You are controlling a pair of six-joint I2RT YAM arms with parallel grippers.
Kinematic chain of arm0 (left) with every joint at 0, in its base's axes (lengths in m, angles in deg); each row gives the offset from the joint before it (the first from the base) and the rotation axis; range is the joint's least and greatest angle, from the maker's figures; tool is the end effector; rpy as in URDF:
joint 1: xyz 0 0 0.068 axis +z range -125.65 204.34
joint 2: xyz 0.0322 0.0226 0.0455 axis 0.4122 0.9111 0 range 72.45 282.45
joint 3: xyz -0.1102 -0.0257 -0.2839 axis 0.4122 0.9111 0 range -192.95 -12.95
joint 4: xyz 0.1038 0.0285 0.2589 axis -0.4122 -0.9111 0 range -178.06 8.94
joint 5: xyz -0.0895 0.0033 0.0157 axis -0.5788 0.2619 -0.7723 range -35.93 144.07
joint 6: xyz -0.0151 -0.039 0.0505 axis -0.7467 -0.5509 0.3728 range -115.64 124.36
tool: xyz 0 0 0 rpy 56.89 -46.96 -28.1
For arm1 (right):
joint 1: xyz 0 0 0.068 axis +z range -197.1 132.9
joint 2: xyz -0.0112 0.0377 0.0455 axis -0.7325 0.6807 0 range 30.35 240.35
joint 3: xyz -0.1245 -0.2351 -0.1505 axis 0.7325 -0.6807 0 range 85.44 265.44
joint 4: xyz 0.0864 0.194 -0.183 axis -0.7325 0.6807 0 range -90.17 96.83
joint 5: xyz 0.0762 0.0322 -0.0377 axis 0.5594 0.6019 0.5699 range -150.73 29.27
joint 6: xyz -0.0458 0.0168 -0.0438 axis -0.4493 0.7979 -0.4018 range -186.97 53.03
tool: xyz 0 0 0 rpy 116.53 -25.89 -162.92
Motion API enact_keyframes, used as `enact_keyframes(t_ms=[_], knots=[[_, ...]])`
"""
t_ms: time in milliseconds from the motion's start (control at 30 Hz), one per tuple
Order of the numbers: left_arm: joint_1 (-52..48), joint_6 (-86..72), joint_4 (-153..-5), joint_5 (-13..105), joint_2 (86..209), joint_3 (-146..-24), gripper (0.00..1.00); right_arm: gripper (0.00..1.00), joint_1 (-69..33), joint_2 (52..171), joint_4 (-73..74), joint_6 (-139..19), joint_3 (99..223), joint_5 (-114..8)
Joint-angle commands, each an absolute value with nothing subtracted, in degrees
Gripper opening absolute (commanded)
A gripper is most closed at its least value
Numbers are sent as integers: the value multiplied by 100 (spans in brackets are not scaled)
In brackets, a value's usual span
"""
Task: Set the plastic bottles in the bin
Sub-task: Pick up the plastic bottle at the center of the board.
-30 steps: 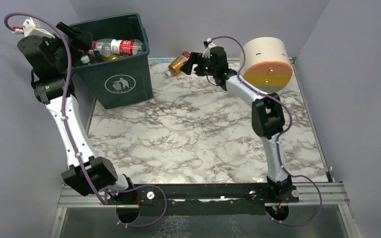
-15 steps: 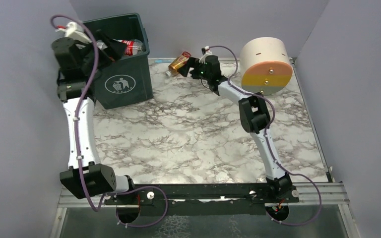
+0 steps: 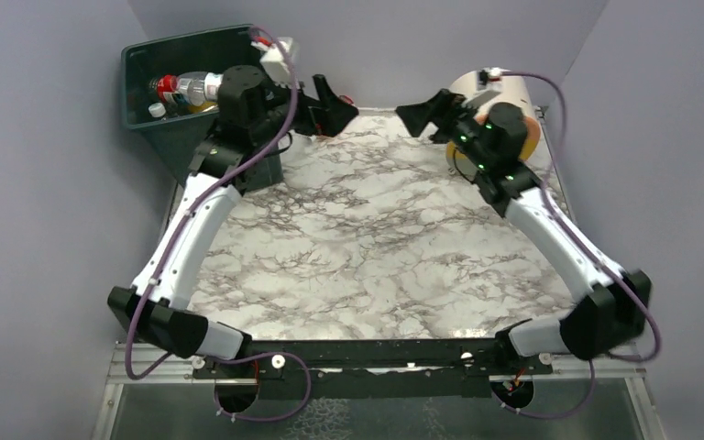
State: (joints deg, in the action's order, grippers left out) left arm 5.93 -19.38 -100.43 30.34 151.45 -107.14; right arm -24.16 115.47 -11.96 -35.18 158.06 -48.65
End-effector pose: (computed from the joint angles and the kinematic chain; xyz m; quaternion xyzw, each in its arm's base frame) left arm 0.3011 -0.1222 0.5244 0.1064 0.7225 -0.3801 0.5676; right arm 0.3557 0.1622 0.4100 -0.0191 0.7111 0.3877 0.5863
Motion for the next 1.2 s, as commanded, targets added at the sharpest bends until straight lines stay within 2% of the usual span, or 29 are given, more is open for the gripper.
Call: enact_keyframes(t_ms=[0,200,400,600,967,1167], knots=[[-41,-1533,-9978,3863,15888,-10809,99,100,-2476,10249,-66,-3827,15295,-5490],[-298,-1267,-9639,4559,17262,-11099,99,99,-2478,9021,752,-3954,15386,-5608],[-268,-692,-9569,5870,19042,-12454,99,100,-2477,8868,1097,-3864,15398,-5193],[-132,-345,-9195,6547,20527,-13689,99,100,-2478,8885,1096,-3737,15077,-4783],[474,-272,-8559,6517,22065,-14960,99,100,-2480,9126,649,-3703,14553,-4305],[679,-319,-8286,6415,22389,-15050,99,100,-2482,9427,303,-3643,14310,-4037]])
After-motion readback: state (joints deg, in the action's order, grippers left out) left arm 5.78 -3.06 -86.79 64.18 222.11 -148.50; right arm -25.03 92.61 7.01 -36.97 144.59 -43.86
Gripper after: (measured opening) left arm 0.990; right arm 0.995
